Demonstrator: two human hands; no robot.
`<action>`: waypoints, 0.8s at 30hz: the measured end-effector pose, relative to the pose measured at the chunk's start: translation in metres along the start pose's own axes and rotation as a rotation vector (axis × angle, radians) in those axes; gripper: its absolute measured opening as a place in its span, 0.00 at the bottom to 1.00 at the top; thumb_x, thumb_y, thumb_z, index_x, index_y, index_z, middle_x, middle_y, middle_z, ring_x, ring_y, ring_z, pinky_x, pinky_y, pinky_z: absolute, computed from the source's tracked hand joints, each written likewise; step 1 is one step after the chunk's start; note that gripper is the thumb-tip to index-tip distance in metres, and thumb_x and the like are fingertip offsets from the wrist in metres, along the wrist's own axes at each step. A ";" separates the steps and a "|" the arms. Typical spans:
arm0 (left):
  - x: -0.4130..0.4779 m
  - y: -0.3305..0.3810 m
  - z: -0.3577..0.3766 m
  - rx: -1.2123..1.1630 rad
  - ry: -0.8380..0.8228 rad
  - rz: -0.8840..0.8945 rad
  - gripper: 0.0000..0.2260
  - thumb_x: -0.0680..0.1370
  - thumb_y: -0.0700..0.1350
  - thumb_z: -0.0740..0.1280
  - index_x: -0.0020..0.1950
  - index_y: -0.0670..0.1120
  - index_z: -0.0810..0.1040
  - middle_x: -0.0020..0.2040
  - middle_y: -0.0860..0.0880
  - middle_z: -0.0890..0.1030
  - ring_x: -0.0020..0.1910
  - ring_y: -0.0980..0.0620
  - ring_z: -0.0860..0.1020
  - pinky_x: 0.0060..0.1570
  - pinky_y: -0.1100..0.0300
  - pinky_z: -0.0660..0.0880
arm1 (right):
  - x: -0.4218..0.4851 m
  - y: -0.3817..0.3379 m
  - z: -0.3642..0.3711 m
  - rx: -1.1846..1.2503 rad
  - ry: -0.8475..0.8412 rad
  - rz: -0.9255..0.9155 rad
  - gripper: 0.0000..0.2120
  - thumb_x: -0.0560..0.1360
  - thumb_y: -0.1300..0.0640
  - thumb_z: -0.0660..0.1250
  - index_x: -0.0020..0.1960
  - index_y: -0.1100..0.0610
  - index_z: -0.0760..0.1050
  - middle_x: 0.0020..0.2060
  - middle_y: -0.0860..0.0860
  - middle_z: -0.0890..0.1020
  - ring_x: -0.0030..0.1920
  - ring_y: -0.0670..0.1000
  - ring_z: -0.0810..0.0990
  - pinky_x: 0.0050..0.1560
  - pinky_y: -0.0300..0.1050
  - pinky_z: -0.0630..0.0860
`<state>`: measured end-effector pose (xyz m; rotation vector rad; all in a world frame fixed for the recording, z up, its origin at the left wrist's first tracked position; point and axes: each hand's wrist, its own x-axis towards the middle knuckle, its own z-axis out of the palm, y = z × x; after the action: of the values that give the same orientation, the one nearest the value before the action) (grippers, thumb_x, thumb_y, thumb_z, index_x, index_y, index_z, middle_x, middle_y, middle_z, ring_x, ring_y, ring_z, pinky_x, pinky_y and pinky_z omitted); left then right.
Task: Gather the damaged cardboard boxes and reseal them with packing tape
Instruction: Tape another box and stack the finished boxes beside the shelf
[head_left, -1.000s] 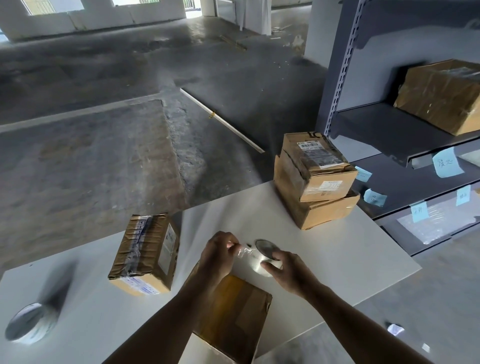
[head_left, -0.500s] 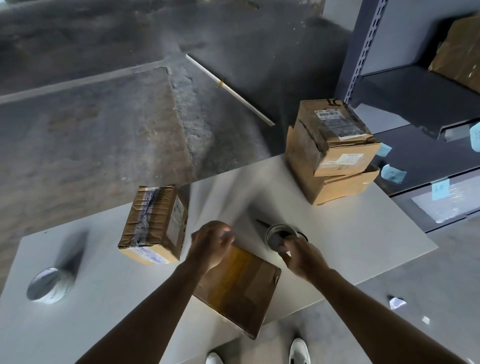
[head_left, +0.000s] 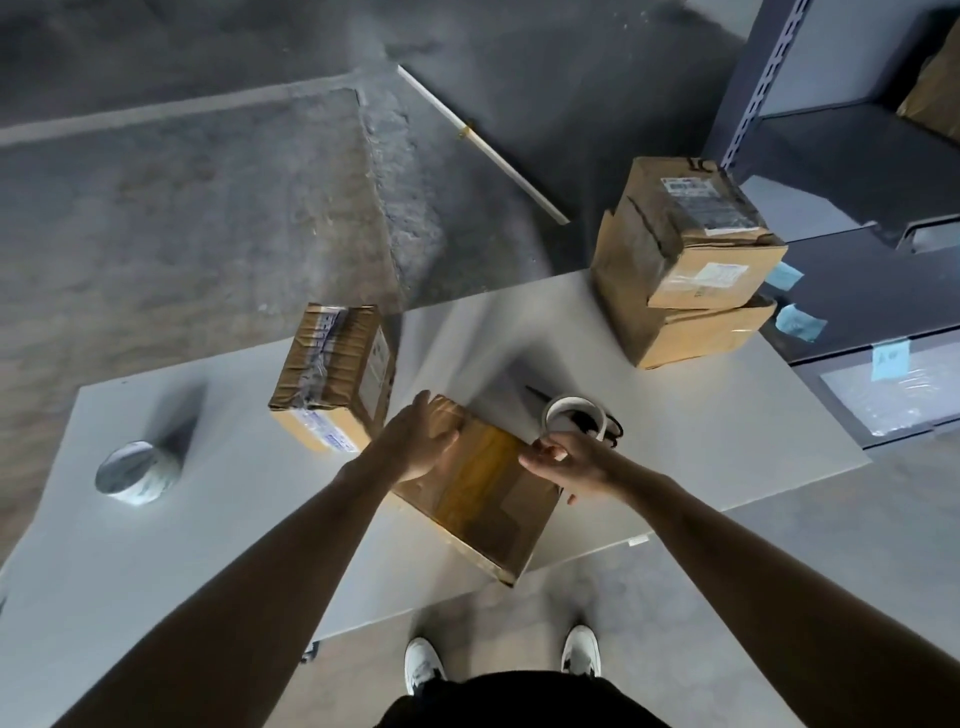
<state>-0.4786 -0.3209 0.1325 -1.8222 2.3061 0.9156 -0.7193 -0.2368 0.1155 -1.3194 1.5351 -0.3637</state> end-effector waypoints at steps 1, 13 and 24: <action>-0.002 -0.002 0.001 0.003 -0.011 -0.013 0.33 0.81 0.58 0.60 0.80 0.48 0.51 0.78 0.45 0.63 0.73 0.40 0.68 0.64 0.51 0.73 | -0.001 0.001 0.003 0.022 -0.012 0.028 0.22 0.78 0.42 0.67 0.62 0.58 0.74 0.55 0.53 0.80 0.51 0.53 0.83 0.40 0.49 0.84; -0.018 -0.030 0.010 -0.101 -0.066 -0.159 0.31 0.77 0.69 0.57 0.68 0.46 0.69 0.63 0.46 0.77 0.58 0.45 0.79 0.56 0.52 0.77 | -0.008 -0.002 0.018 -0.061 0.090 0.085 0.21 0.80 0.41 0.61 0.56 0.60 0.72 0.37 0.52 0.77 0.43 0.56 0.84 0.42 0.51 0.83; -0.020 -0.031 -0.046 -0.415 0.104 0.021 0.40 0.63 0.73 0.72 0.65 0.50 0.68 0.61 0.50 0.76 0.61 0.50 0.76 0.48 0.61 0.76 | 0.021 -0.004 0.013 0.510 0.118 0.297 0.19 0.83 0.44 0.58 0.50 0.60 0.74 0.32 0.56 0.77 0.28 0.53 0.75 0.29 0.41 0.70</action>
<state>-0.4307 -0.3292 0.1657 -2.0367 2.3314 1.4252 -0.7035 -0.2514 0.1023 -0.6743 1.5726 -0.6035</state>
